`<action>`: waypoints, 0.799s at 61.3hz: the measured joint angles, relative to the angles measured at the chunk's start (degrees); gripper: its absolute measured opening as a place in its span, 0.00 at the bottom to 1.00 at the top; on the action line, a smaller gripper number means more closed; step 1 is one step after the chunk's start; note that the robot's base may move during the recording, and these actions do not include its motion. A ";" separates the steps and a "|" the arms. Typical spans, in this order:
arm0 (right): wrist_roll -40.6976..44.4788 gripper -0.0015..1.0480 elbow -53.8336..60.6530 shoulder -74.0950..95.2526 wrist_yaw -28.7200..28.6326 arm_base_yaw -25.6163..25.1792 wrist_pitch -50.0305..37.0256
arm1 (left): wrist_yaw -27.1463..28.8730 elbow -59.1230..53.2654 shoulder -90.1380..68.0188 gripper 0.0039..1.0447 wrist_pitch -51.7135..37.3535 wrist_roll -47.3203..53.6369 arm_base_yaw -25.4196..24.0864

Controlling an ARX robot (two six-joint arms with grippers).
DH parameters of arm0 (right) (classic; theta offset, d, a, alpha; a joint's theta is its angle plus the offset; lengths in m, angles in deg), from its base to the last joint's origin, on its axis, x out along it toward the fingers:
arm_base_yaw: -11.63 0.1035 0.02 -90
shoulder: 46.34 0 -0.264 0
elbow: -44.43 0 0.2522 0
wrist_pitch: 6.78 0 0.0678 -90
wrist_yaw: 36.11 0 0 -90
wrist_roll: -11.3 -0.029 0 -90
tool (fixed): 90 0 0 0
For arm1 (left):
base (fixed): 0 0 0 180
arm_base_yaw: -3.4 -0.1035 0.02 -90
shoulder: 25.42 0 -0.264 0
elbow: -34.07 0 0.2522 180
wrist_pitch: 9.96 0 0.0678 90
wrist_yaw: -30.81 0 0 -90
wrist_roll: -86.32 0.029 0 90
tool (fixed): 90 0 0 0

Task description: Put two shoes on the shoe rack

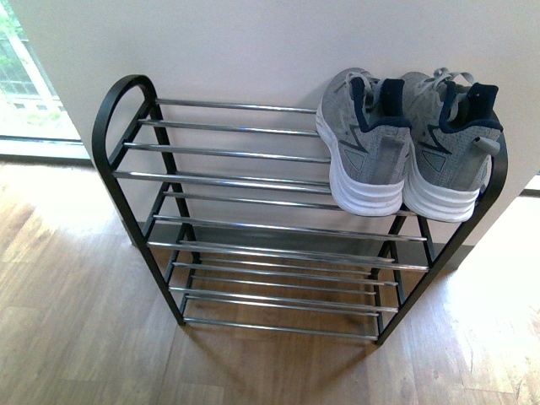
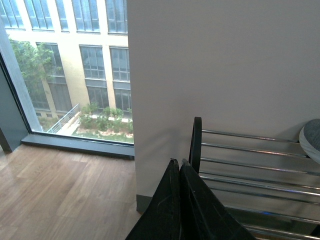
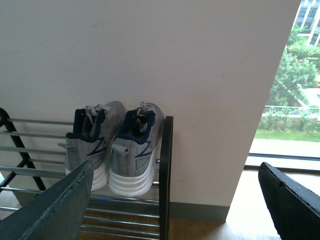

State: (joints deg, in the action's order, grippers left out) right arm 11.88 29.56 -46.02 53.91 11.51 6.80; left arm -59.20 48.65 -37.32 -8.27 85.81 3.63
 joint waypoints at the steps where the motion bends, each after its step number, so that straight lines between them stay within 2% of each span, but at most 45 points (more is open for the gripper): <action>1: 0.00 0.91 0.00 0.00 0.00 0.00 0.00 | 0.00 0.00 0.24 0.01 0.28 0.00 0.00; 10: 0.00 0.91 0.00 0.00 0.00 0.00 0.00 | 0.02 0.00 2.80 0.01 2.97 0.02 0.00; 16: 0.00 0.91 0.00 0.00 0.02 0.00 0.00 | 0.00 0.00 9.75 0.01 11.47 0.02 0.00; 31: 0.00 0.91 0.00 -0.04 0.00 0.00 0.00 | 0.02 0.00 10.95 0.01 12.09 0.02 -0.04; 35: 0.00 0.91 0.00 -0.02 0.00 0.00 0.00 | 0.02 0.00 10.95 0.10 12.09 0.04 -0.04; 43: 0.00 0.91 0.00 -0.04 -0.22 0.00 0.00 | 0.13 0.00 10.95 0.45 12.09 0.04 -0.04; 49: 0.00 0.91 0.00 -0.04 -0.20 0.00 0.00 | 0.17 0.00 10.97 0.62 12.09 0.04 -0.04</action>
State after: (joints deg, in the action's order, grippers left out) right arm 11.88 29.56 -46.07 53.71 11.51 6.80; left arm -59.03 48.65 -26.35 3.82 85.85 3.59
